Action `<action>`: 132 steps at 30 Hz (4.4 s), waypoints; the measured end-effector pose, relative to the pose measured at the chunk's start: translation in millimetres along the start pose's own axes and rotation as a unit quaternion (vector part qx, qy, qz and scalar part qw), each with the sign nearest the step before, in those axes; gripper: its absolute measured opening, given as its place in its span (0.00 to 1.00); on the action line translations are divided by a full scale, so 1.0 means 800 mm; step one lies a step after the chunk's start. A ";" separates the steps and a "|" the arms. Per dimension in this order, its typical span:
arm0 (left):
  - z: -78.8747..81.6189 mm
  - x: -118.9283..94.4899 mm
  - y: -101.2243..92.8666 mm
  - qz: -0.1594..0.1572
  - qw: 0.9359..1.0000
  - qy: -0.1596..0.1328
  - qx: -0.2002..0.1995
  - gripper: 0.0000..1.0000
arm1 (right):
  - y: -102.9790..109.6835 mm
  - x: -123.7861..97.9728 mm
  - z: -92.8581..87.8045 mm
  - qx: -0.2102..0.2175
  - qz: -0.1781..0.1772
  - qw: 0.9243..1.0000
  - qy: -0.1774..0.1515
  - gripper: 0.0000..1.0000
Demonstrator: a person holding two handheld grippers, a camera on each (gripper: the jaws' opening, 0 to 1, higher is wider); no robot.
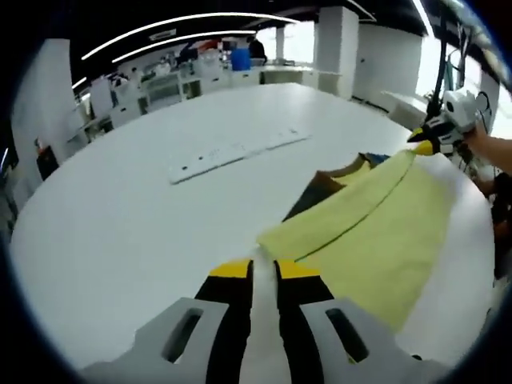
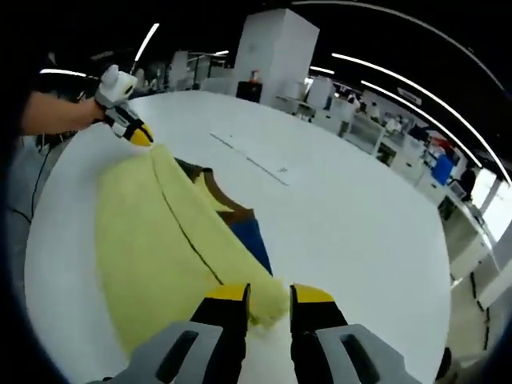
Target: Fold the garment on the visible template until the final outline fits inside the template.
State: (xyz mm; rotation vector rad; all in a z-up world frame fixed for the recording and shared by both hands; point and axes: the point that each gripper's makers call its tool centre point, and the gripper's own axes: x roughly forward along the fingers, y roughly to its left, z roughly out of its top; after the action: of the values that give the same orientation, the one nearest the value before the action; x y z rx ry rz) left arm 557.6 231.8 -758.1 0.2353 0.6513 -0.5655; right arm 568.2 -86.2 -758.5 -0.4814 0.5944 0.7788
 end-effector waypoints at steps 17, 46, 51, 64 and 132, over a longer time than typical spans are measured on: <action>-0.009 0.034 -0.031 -0.019 0.981 0.064 0.182 0.15 | 0.019 0.023 -0.021 -0.042 0.024 0.997 0.060 0.16; 0.027 0.046 -0.021 0.018 0.976 0.042 0.214 0.00 | -0.005 0.031 0.002 -0.009 -0.005 0.999 0.038 0.00; 0.046 0.056 -0.006 0.045 0.983 0.027 0.175 0.00 | -0.017 0.039 0.012 0.005 -0.021 0.999 0.032 0.00; 0.054 0.081 0.014 0.068 0.994 0.032 0.083 0.00 | -0.043 0.067 0.021 0.039 -0.049 0.997 0.042 0.00; 0.003 -0.059 -0.089 -0.065 0.990 -0.071 -0.100 0.45 | 0.057 -0.047 -0.012 0.196 -0.003 0.978 -0.075 0.49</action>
State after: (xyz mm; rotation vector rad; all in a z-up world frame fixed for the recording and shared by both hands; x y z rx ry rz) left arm 488.0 192.3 -728.9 -0.0347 0.5836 -0.6311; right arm 509.1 -82.2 -749.0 -0.0608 0.5873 0.6654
